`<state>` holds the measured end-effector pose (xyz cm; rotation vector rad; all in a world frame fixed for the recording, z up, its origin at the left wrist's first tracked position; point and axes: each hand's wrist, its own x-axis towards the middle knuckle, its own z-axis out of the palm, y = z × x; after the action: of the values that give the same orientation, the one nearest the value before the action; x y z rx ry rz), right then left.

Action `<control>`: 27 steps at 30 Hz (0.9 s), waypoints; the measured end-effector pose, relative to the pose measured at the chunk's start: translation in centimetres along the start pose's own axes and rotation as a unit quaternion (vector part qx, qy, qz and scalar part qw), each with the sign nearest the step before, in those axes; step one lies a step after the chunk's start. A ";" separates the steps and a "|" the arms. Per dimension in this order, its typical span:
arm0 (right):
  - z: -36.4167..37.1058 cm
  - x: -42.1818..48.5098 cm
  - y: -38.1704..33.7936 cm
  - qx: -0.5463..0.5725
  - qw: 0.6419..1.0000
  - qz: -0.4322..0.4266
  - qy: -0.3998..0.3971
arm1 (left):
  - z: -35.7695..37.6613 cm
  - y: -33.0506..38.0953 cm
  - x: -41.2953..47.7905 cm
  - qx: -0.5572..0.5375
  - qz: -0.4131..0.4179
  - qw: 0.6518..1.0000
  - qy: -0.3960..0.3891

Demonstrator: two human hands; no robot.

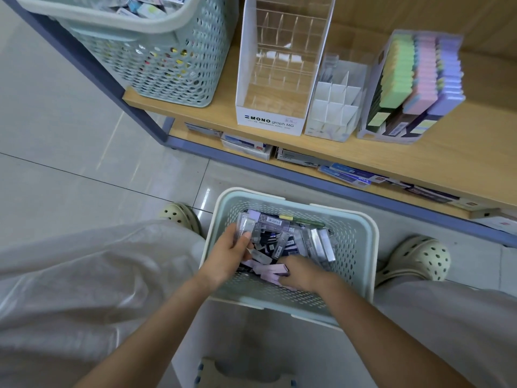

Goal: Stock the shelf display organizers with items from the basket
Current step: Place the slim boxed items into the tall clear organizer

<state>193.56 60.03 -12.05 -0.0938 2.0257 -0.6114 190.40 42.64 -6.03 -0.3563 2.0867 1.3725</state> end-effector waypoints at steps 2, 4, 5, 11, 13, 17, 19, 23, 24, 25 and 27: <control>-0.4 -0.6 0.0 0.044 0.999 -0.016 0.014 | 0.2 -0.2 -0.1 -0.006 -0.011 1.000 0.004; -0.7 -1.5 -0.3 0.132 0.990 -0.032 0.028 | 0.4 -0.2 -0.3 -0.014 -0.029 0.999 0.013; -1.1 -2.0 -0.6 0.175 0.983 -0.033 0.040 | 0.5 -0.2 -0.3 -0.014 -0.037 0.999 0.018; -3.9 -4.2 -2.8 0.380 0.909 -0.040 0.164 | 2.0 0.6 -1.5 -0.004 -0.070 0.997 0.019; -4.5 -4.9 -3.6 0.448 0.874 -0.036 0.186 | 2.4 1.4 -2.1 -0.039 -0.081 0.996 0.010; -5.2 -6.8 -5.2 0.556 0.809 -0.050 0.182 | 3.0 3.1 -3.3 -0.097 -0.057 0.991 -0.072; -5.7 -7.8 -5.8 0.566 0.800 -0.056 0.192 | 3.2 3.9 -3.9 -0.143 -0.042 0.984 -0.093; -6.6 -9.4 -6.6 0.556 0.798 -0.076 0.218 | 2.6 4.8 -4.7 -0.205 0.004 0.973 -0.107; -6.8 -9.9 -6.9 0.557 0.795 -0.084 0.225 | 2.5 5.1 -4.8 -0.204 0.015 0.973 -0.108; -7.0 -10.3 -7.1 0.563 0.787 -0.093 0.235 | 2.3 5.5 -5.1 -0.199 0.024 0.974 -0.102; -7.5 -11.0 -7.7 0.573 0.768 -0.103 0.266 | 1.9 6.4 -5.7 -0.191 0.048 0.977 -0.087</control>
<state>191.55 59.61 3.27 0.6681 1.7882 -2.1029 192.07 46.47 1.67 -0.2800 1.7147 1.7986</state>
